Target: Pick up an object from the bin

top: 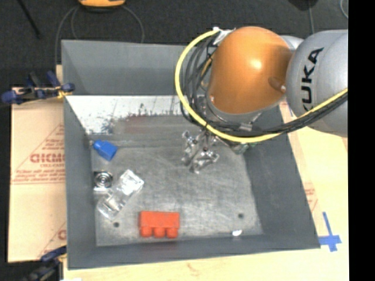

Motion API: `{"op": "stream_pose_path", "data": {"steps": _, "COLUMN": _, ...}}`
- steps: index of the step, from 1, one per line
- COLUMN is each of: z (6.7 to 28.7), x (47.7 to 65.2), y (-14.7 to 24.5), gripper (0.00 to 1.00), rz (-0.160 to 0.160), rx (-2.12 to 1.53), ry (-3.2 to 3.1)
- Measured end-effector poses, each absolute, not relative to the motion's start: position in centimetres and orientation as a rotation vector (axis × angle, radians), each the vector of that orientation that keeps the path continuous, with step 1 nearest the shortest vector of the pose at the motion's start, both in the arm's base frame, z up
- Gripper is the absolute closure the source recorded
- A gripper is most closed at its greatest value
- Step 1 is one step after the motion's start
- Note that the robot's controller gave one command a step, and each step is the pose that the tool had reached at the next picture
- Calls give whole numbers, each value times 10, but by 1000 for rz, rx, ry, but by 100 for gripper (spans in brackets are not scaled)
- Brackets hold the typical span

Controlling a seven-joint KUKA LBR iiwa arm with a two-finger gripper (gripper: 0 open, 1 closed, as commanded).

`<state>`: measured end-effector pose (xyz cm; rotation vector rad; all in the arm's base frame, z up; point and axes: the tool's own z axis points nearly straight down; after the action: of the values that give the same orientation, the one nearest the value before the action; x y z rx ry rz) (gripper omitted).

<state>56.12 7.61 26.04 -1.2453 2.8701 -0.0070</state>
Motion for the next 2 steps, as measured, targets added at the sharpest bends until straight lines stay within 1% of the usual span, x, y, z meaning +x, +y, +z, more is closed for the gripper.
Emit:
{"op": "stream_pose_path", "data": {"steps": 1, "z": 174, "x": 539, "y": 67, "gripper": 100, "rz": 0, "rx": -1646, "ry": 2679}}
{"op": "stream_pose_path", "data": {"steps": 2, "z": 153, "x": 514, "y": 65, "gripper": 100, "rz": 4, "rx": -1397, "ry": 2813}}
